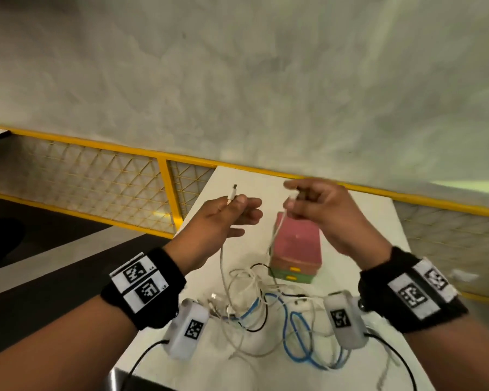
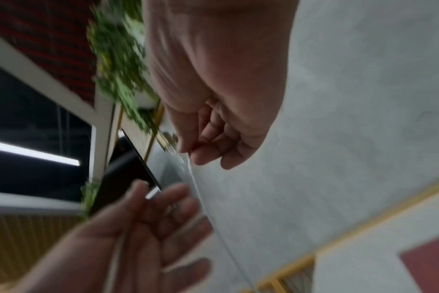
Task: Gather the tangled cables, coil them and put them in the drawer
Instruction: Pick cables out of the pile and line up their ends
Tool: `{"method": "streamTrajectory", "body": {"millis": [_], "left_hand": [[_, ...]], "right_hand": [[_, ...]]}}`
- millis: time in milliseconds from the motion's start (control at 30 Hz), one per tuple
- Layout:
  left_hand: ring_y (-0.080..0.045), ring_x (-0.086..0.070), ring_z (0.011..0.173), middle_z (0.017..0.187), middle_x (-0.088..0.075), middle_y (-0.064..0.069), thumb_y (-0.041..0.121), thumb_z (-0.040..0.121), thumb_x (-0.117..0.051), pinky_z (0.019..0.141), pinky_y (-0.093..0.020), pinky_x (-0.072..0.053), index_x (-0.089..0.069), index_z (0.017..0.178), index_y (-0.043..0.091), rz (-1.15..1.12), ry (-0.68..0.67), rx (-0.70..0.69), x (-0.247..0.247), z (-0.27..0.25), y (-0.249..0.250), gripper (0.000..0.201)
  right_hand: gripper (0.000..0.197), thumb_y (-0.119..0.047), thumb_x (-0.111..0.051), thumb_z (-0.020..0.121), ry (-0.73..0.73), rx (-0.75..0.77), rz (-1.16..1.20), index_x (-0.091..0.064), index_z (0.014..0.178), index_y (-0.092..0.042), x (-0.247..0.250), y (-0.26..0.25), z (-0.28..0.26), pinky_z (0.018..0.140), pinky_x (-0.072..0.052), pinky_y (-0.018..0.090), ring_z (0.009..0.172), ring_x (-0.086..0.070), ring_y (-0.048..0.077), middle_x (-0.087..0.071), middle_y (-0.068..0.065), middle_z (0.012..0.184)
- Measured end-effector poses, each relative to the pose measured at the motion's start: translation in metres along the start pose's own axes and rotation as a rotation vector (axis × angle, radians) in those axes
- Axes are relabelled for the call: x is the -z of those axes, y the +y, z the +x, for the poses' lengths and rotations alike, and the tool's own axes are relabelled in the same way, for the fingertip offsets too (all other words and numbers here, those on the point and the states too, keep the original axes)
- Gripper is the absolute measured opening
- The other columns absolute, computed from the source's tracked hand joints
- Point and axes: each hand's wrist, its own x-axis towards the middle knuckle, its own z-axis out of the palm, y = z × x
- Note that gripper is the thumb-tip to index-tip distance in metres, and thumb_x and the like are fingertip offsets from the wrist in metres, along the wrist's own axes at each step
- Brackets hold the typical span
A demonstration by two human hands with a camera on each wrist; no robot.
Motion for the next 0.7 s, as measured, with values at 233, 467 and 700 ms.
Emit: {"method": "streamTrajectory", "body": {"millis": [233, 467, 700], "left_hand": [[-0.011, -0.064, 0.117, 0.112, -0.074, 0.005, 0.052, 0.100, -0.036, 0.105, -0.046, -0.047, -0.068, 0.107, 0.028, -0.049, -0.140, -0.094, -0.064, 0.031, 0.046, 0.040], [-0.015, -0.066, 0.115, 0.121, -0.072, -0.002, 0.059, 0.095, -0.031, 0.102, -0.042, -0.046, -0.059, 0.128, 0.015, -0.085, -0.240, -0.079, -0.079, 0.025, 0.039, 0.061], [-0.022, -0.065, 0.117, 0.116, -0.071, -0.004, 0.042, 0.100, -0.039, 0.102, -0.048, -0.045, -0.068, 0.105, 0.016, -0.254, -0.094, -0.141, -0.063, 0.015, 0.048, 0.040]], "right_hand": [[0.015, 0.008, -0.071, 0.078, 0.159, 0.076, 0.202, -0.063, 0.076, -0.006, 0.008, -0.061, -0.015, 0.057, -0.055, 0.029, 0.054, -0.065, 0.020, -0.066, 0.009, 0.060], [0.005, 0.005, -0.065, 0.087, 0.224, 0.039, 0.149, -0.068, 0.086, 0.001, 0.001, -0.060, -0.033, 0.058, -0.060, 0.033, 0.059, -0.070, 0.022, -0.070, 0.011, 0.068], [0.035, -0.038, -0.054, 0.096, 0.203, -0.524, 0.512, -0.058, 0.075, -0.011, -0.022, -0.001, -0.057, 0.057, -0.046, 0.029, 0.052, -0.062, 0.020, -0.062, 0.007, 0.063]]}}
